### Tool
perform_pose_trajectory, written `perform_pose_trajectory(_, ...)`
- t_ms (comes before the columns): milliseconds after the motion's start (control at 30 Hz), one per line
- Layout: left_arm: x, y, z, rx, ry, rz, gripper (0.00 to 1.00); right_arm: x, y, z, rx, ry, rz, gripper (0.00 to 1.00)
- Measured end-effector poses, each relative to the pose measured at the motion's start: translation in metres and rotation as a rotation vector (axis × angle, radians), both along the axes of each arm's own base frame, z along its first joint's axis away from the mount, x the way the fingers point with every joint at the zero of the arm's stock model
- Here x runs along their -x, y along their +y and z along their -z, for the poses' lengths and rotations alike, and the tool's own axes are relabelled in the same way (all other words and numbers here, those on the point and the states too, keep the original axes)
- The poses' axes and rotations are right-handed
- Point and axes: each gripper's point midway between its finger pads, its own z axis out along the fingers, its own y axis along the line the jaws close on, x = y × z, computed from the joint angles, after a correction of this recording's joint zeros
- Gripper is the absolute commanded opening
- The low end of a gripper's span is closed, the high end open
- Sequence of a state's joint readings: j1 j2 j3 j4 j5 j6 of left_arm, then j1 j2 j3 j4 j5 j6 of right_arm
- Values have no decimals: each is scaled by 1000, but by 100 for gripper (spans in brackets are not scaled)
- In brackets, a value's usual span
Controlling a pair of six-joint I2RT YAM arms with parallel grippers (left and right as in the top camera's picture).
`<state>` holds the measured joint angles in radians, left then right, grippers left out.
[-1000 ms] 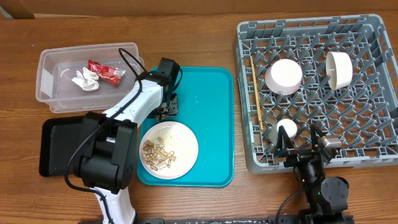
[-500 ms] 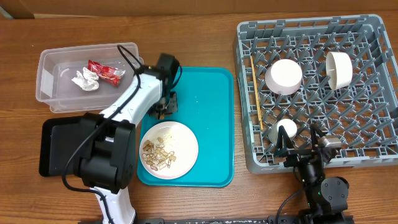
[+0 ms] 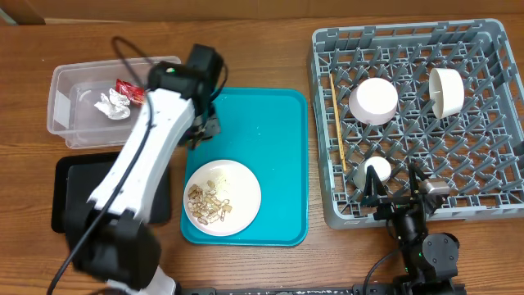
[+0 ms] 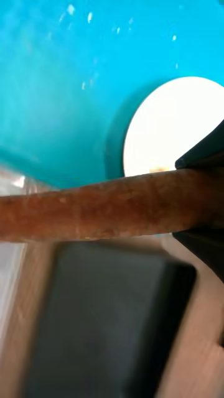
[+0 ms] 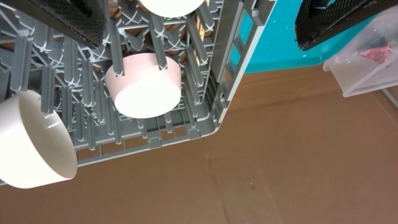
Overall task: Sort waste into correct bins and load items into the dishwasher
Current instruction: 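Place the carrot stick onto the black tray and release, then grasp the rim of the white plate with the left gripper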
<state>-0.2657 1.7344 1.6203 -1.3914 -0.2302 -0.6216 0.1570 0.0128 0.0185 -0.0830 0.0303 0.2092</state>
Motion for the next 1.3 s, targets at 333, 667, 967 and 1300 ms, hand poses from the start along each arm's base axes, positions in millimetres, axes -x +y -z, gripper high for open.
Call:
perform_pose_trajectory(333,47,83,-27,-57,-100,-302,14,0,0,0,0,-1,0,100)
perform_pose_trajectory(667,86,124,69,56,7,-553,45,0,0,0,0,0,0,100)
perform_pose_trajectory(967,73,109,65,128,-16,-489,61,0,0,0,0,0,0,100)
perform_pose_trajectory(1300,24,-35,22,208,-171,196,71,0,0,0,0,0,0,100)
